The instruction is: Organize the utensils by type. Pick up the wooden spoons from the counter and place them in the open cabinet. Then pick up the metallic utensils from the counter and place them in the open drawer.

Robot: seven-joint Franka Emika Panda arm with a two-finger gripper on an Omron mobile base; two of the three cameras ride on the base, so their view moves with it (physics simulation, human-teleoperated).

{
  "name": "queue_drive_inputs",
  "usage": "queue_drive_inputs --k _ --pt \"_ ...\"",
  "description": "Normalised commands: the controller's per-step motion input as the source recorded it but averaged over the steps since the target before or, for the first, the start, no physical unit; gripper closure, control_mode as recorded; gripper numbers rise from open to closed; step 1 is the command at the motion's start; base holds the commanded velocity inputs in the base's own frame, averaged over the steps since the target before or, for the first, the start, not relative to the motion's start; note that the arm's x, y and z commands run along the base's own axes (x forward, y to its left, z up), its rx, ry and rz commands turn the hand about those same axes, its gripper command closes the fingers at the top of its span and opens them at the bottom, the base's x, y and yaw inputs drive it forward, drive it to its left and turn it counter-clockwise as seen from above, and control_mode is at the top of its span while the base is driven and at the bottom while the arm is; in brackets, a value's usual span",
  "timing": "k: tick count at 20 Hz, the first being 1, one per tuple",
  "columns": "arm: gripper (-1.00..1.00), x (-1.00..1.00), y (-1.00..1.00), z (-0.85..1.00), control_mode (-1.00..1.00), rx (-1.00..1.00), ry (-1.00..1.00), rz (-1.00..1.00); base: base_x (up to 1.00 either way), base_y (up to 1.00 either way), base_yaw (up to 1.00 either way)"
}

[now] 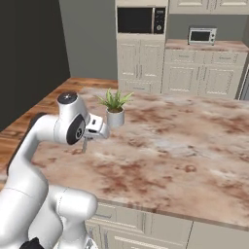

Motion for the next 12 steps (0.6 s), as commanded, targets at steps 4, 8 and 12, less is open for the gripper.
queue_drive_inputs --k 4,8,12 --pt "1.00 0.00 0.00 0.00 1.00 0.00 0.00 0.00 -0.15 -0.05 -0.01" --pt "1.00 0.00 0.00 0.00 1.00 0.00 0.00 0.00 -0.59 -0.31 -0.17" --pt "1.00 0.00 0.00 0.00 1.00 0.00 0.00 0.00 -0.17 -0.12 -0.68"
